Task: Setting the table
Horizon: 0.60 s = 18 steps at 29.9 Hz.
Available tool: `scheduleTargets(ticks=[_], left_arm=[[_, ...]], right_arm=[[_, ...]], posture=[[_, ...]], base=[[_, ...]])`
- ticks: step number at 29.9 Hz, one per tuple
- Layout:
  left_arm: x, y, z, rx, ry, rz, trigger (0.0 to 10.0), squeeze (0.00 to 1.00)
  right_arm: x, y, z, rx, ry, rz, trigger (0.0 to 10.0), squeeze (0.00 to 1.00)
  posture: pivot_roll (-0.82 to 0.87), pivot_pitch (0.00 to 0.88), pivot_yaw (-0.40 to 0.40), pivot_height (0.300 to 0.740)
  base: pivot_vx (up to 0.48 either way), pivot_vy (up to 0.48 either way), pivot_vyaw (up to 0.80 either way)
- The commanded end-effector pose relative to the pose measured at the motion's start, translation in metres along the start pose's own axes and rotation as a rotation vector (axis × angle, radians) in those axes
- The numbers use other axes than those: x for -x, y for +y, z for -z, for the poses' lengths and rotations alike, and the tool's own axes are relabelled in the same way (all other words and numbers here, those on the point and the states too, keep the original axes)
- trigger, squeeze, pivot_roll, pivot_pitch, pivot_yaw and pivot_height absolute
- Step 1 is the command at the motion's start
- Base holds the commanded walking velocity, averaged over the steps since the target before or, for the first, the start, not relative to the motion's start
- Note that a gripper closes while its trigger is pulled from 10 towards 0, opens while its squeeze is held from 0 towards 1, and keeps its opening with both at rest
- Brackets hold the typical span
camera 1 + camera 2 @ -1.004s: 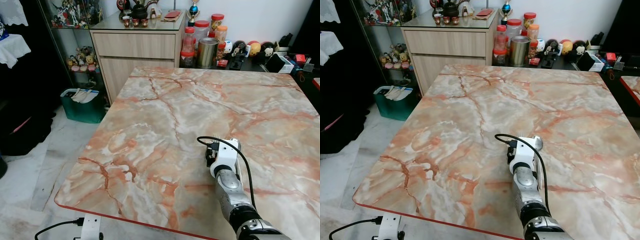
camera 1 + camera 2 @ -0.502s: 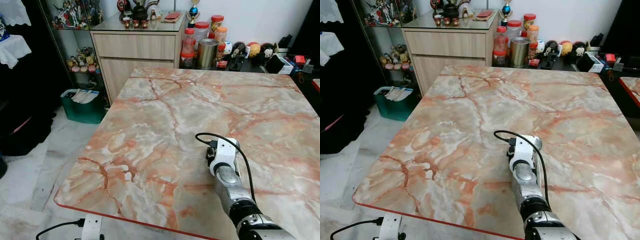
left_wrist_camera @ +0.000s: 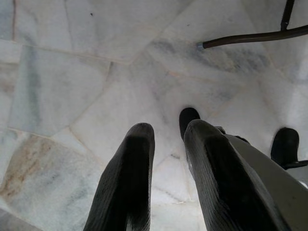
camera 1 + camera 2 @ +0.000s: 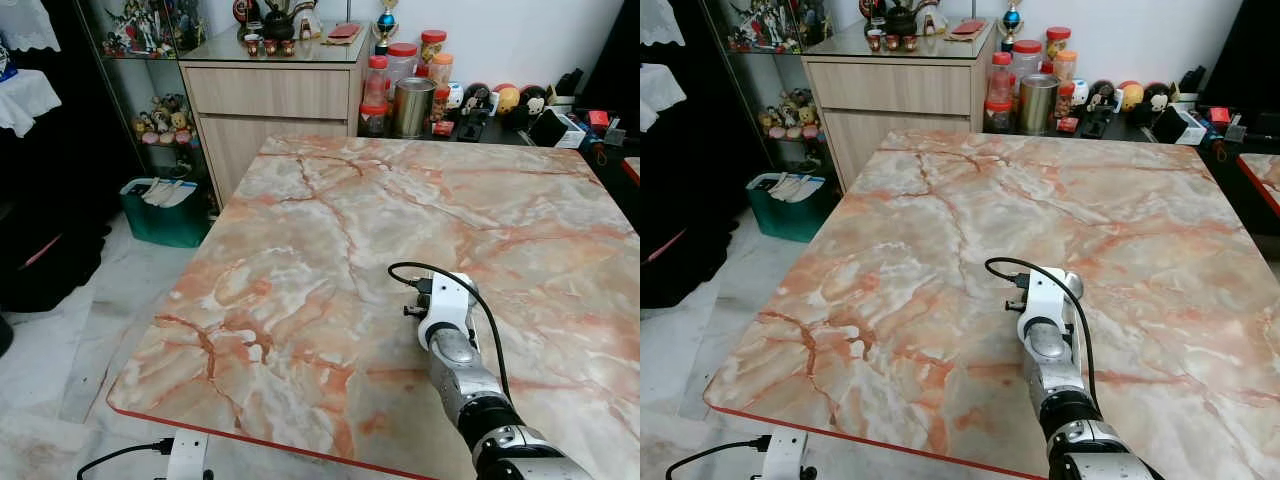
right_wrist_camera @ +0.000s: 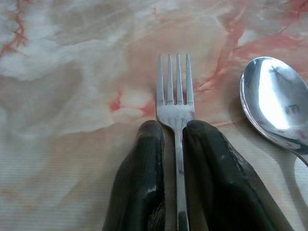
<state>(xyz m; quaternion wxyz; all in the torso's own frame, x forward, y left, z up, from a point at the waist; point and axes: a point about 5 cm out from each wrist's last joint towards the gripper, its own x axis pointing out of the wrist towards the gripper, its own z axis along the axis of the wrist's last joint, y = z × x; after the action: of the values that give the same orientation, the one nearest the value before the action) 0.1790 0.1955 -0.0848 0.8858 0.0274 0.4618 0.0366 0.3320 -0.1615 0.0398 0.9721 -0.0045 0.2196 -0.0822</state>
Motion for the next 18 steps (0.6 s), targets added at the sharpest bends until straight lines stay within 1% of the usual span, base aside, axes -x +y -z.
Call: scheduleTargets(ticks=[1,11,18], left_arm=[[0.0001,0.0005,0.0021,0.009,0.017,0.006,10.0,0.00],[0.0002,-0.0001,0.0028,0.009,0.022,0.013,10.0,0.00],[0.0000,0.0006,0.0015,0.007,0.020,0.011,10.0,0.00]], right_arm=[[0.0021,0.0001,0.0153,0.004,0.078,-0.001,0.0,0.00],[0.0025,0.0008,0.0154,0.003,0.080,-0.004,0.0,0.00],[0.0024,0.0038,0.0109,-0.009,0.056,-0.013,0.0,0.00]], posture=[[0.03,0.000,0.023,0.740],[0.03,0.000,0.023,0.740],[0.03,0.000,0.025,0.740]], base=[[0.000,0.000,0.00],[0.000,0.000,0.00],[0.000,0.000,0.00]])
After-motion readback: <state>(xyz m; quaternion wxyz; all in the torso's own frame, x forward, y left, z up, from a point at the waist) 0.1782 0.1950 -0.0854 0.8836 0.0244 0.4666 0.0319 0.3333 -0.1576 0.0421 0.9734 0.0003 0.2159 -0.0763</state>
